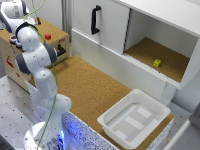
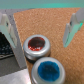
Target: Switch off the red light
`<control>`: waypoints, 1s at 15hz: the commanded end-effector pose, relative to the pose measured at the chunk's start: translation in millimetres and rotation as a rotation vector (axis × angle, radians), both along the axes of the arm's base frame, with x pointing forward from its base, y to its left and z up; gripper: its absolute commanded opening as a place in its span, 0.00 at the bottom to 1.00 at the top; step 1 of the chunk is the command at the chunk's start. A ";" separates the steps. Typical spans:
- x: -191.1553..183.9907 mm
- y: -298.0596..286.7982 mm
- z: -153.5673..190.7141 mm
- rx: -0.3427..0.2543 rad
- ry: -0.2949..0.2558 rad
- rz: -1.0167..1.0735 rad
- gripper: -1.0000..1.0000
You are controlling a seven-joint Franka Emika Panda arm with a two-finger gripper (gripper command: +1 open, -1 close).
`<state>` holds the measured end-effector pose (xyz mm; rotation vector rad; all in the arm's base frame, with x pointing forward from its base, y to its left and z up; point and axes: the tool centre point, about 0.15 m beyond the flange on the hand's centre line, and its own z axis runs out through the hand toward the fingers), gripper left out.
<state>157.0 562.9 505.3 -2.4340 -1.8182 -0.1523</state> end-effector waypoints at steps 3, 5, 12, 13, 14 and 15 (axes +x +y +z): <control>-3.1 73.4 14.2 -0.345 -0.077 0.015 0.00; -1.3 65.9 15.6 -0.325 -0.096 -0.016 0.00; 12.3 75.7 1.6 -0.285 -0.025 -0.011 0.00; 12.5 76.6 2.0 -0.283 -0.028 -0.010 0.00; 13.0 77.7 1.8 -0.272 -0.025 -0.013 0.00; 13.0 78.8 1.7 -0.267 -0.026 -0.013 0.00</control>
